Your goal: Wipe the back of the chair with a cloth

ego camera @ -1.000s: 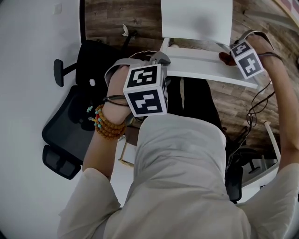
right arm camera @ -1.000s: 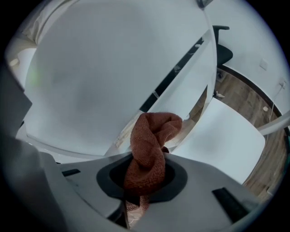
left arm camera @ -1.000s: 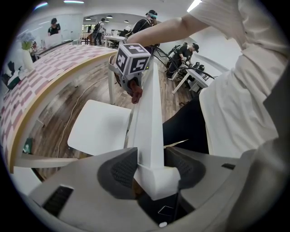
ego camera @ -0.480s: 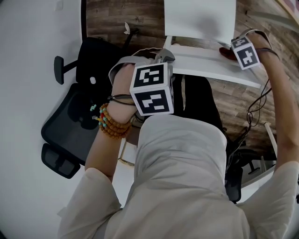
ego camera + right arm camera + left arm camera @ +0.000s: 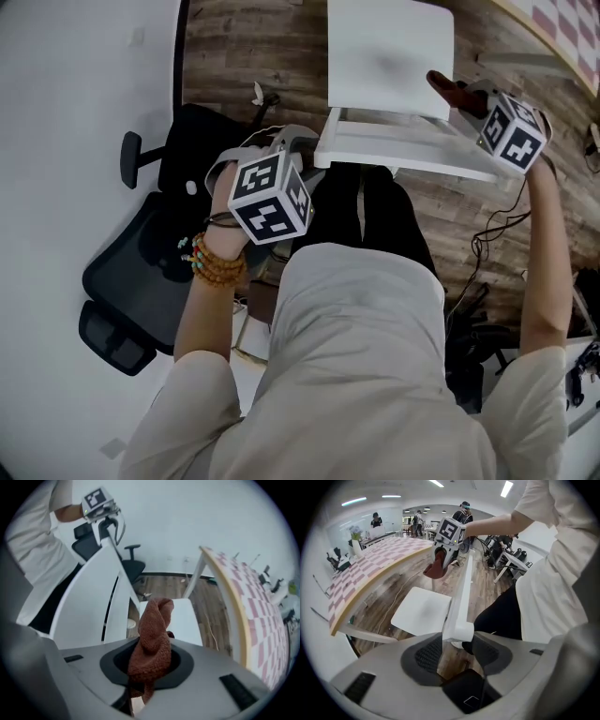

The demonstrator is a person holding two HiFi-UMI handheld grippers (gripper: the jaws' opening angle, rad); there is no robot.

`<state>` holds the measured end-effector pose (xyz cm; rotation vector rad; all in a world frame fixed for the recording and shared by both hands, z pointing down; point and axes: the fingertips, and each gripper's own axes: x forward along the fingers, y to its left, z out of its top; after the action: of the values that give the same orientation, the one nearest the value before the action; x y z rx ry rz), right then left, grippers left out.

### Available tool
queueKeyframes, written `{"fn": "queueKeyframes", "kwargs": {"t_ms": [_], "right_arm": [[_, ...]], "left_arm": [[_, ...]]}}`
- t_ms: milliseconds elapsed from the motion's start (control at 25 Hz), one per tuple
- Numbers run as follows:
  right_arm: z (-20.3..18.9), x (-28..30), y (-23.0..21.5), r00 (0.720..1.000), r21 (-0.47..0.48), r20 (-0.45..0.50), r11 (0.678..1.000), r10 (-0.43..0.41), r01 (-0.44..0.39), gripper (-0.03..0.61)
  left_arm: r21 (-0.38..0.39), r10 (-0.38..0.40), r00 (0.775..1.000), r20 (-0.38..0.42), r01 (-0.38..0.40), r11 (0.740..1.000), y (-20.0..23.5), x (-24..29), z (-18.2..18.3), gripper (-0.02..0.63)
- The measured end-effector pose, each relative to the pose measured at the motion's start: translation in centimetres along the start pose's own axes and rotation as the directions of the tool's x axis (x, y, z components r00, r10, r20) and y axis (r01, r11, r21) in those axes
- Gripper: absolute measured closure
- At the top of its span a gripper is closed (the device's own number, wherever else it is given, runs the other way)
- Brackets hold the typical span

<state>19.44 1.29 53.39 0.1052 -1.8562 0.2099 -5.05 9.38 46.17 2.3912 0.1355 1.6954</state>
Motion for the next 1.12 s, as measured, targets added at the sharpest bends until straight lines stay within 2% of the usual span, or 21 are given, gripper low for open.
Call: {"fn": "queueKeyframes", "kwargs": {"t_ms": [80,160,240,280,360,480,600,640,680,720,760,920,1040,1120], "right_arm": [[1.9,-3.5,-0.4,0.991,0.099,0.1,0.992,-0.088,0.078,0.502],[3.6,-7.3,-1.3,0.963,0.184,0.188,0.97,-0.195,0.16,0.502],[5.2,-11.1,-1.7,0.915,0.268,0.276,0.938,-0.295,0.222,0.502],[6.0,-13.0,-1.6,0.884,0.312,0.322,0.919,-0.34,0.241,0.502],[7.4,-16.7,-0.9,0.81,0.407,0.411,0.879,-0.419,0.249,0.502],[9.4,-22.1,0.9,0.686,0.534,0.52,0.82,-0.509,0.204,0.502],[11.3,-27.0,2.9,0.572,0.606,0.582,0.777,-0.578,0.168,0.502],[12.0,-28.4,3.7,0.538,0.618,0.597,0.768,-0.596,0.165,0.502],[12.6,-29.8,4.4,0.505,0.626,0.609,0.762,-0.611,0.165,0.502],[13.1,-31.2,5.0,0.476,0.631,0.62,0.757,-0.624,0.169,0.502],[13.5,-32.5,5.6,0.447,0.635,0.63,0.753,-0.635,0.175,0.502],[14.8,-37.4,7.2,0.332,0.645,0.664,0.738,-0.67,0.198,0.502],[15.5,-40.1,7.8,0.273,0.645,0.684,0.736,-0.677,0.208,0.502],[16.0,-41.6,7.9,0.245,0.64,0.698,0.739,-0.673,0.208,0.502]], "left_arm": [[-0.016,0.037,0.997,0.061,-0.036,0.999,-0.1,-2.2,0.7,0.379],[-0.037,0.095,0.982,0.165,-0.09,0.995,0.6,-4.7,2.5,0.378],[-0.072,0.169,0.94,0.298,-0.155,0.985,1.3,-7.6,5.2,0.42],[-0.099,0.205,0.906,0.369,-0.181,0.978,1.6,-9.2,6.8,0.471],[-0.165,0.263,0.82,0.508,-0.207,0.964,1.7,-12.4,10.1,0.535],[-0.273,0.322,0.662,0.676,-0.181,0.945,1.5,-17.0,14.5,0.595],[-0.368,0.364,0.482,0.797,-0.091,0.926,1.4,-21.1,17.9,0.595],[-0.384,0.373,0.429,0.823,-0.064,0.921,1.3,-22.2,18.7,0.596],[-0.395,0.382,0.388,0.839,-0.048,0.917,1.2,-23.1,19.4,0.598],[-0.404,0.391,0.359,0.848,-0.041,0.914,1.1,-23.9,20.1,0.601],[-0.412,0.401,0.339,0.851,-0.041,0.91,1.0,-24.6,20.7,0.604],[-0.419,0.418,0.278,0.865,-0.058,0.906,0.6,-26.9,22.8,0.606],[-0.398,0.404,0.213,0.89,-0.072,0.915,-0.2,-28.9,24.7,0.605],[-0.391,0.401,0.184,0.897,-0.092,0.916,-0.5,-30.2,25.9,0.603]]}}
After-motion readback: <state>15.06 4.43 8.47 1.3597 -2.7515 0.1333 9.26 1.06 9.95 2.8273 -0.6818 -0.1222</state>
